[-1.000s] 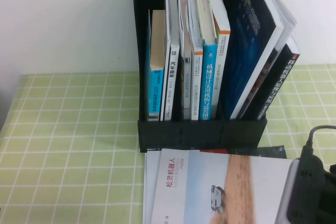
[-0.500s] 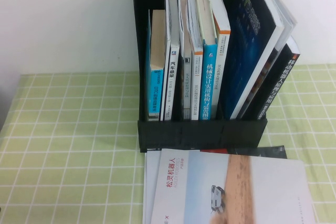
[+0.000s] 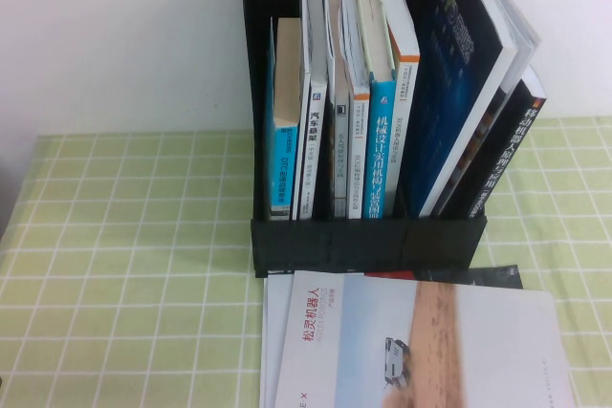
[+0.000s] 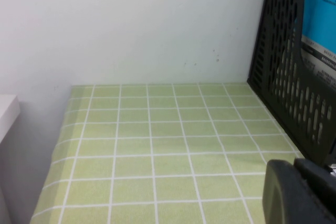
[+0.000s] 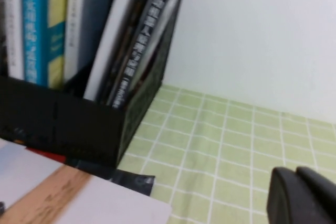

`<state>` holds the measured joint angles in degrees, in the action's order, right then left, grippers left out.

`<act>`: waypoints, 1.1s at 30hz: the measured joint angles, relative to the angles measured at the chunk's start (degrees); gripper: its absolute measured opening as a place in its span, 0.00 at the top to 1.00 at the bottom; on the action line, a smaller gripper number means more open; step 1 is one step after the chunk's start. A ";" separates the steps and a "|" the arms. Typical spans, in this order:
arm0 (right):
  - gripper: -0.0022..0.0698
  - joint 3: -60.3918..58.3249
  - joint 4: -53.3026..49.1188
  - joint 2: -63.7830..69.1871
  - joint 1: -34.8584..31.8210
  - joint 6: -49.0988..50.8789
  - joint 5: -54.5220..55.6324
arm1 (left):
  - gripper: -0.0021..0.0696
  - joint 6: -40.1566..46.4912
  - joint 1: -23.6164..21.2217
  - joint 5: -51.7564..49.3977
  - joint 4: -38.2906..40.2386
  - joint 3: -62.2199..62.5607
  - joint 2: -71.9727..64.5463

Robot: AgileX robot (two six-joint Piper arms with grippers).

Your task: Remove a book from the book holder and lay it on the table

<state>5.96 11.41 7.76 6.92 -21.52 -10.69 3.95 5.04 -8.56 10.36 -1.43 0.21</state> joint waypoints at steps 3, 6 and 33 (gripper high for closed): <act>0.97 -5.54 1.92 -6.18 -4.24 1.11 0.16 | 0.97 0.00 0.00 0.00 0.00 0.00 0.00; 0.97 -7.28 2.69 -8.24 -6.72 1.37 -4.04 | 0.97 -0.12 0.00 0.00 0.00 0.00 0.00; 0.97 -7.54 3.29 -8.29 -8.98 1.81 -10.68 | 0.97 -1.58 0.00 -0.89 0.00 0.00 0.00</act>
<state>-1.58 14.71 -0.53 -2.07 -19.71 -21.37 2.38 5.04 -9.44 10.36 -1.43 0.21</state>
